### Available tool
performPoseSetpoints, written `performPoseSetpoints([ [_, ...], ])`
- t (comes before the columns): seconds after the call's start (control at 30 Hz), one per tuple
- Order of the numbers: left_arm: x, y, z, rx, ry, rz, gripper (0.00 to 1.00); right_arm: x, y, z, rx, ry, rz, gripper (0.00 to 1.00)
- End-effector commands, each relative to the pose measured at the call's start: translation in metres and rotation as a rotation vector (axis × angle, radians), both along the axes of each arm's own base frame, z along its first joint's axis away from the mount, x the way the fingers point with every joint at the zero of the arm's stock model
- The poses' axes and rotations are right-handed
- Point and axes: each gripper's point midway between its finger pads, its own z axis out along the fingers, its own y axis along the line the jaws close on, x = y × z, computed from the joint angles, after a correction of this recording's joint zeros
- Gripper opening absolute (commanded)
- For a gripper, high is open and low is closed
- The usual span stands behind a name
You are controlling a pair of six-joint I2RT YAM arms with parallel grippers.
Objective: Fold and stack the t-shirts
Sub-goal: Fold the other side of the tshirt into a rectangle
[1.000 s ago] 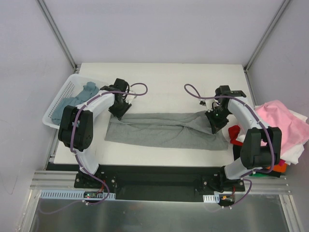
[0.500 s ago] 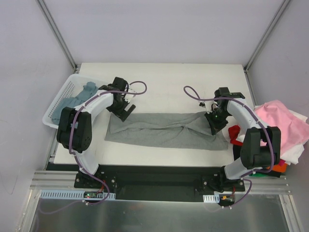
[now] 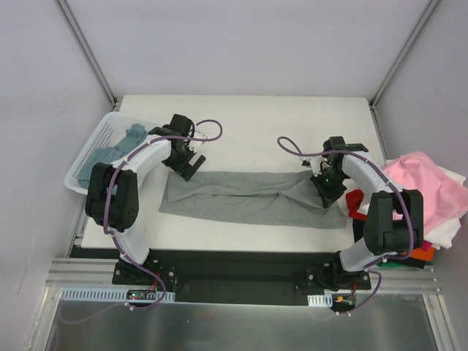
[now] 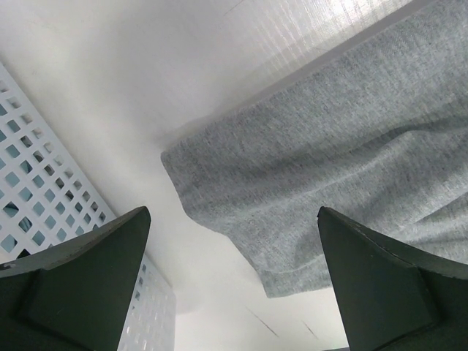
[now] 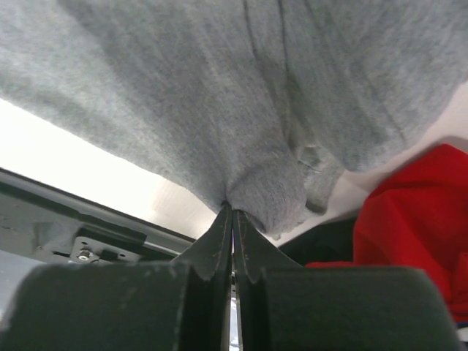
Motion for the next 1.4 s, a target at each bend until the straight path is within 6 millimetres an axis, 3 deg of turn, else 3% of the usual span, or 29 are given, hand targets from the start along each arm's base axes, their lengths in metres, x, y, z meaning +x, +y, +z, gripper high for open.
performPoseSetpoints([
  [0.0,-0.006,0.001,0.001,0.012,0.016,0.013,0.99,0.002,-0.014,-0.001,-0.090,-0.006,0.010,0.01],
  [0.17,-0.005,0.002,0.003,0.019,0.008,0.011,0.99,0.003,-0.020,-0.003,-0.138,0.005,-0.010,0.01],
  [0.23,-0.006,0.003,0.003,0.023,0.006,0.011,0.99,0.003,-0.020,-0.003,-0.142,-0.002,-0.015,0.07],
  [0.27,-0.006,0.003,0.004,0.023,0.005,0.009,0.99,0.004,-0.019,-0.001,-0.138,-0.010,-0.022,0.12],
  [0.3,-0.006,0.003,0.004,0.023,0.005,0.009,0.99,0.006,-0.017,0.002,-0.132,-0.023,-0.021,0.29],
  [0.37,-0.006,0.003,0.003,0.019,0.006,0.011,0.99,0.010,-0.013,0.009,-0.120,-0.050,-0.033,0.35],
  [0.5,-0.008,0.000,0.001,0.007,0.016,0.008,0.99,0.018,-0.006,0.027,-0.100,-0.091,-0.039,0.59],
  [0.67,-0.006,-0.003,0.001,-0.012,0.014,0.002,0.99,0.036,0.012,0.052,-0.042,-0.146,-0.043,0.60],
  [0.8,-0.006,-0.003,0.000,-0.012,0.011,-0.001,0.99,0.046,0.020,0.058,-0.048,-0.160,-0.026,0.60],
  [1.37,-0.004,-0.006,-0.014,-0.017,0.026,0.009,0.99,0.065,0.045,0.020,-0.040,-0.094,0.064,0.56],
])
